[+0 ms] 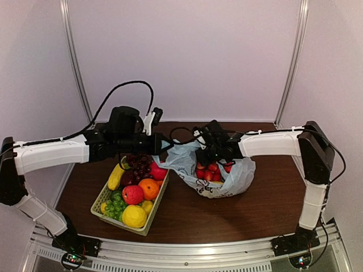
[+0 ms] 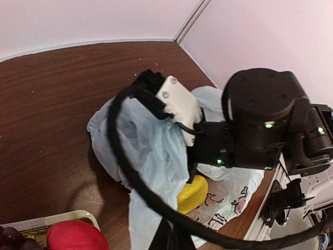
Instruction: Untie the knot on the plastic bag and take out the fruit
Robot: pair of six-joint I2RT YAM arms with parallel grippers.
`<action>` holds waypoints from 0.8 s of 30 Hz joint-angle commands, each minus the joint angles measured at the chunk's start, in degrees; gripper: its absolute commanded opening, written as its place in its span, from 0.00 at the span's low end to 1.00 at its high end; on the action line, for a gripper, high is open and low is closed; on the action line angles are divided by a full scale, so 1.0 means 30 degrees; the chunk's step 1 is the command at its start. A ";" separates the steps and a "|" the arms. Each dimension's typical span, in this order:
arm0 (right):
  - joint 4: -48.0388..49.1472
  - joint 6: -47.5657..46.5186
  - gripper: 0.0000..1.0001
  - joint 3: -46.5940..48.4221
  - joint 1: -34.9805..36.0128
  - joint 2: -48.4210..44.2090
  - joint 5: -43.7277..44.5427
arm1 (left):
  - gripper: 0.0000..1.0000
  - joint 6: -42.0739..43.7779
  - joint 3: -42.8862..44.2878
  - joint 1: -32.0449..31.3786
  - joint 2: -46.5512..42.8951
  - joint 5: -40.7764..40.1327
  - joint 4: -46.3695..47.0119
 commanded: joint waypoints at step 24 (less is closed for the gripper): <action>0.0662 -0.2450 0.00 -0.9356 0.1358 -1.0064 -0.4178 | 0.00 -0.0657 0.1271 0.1534 -0.1149 -0.4279 0.0245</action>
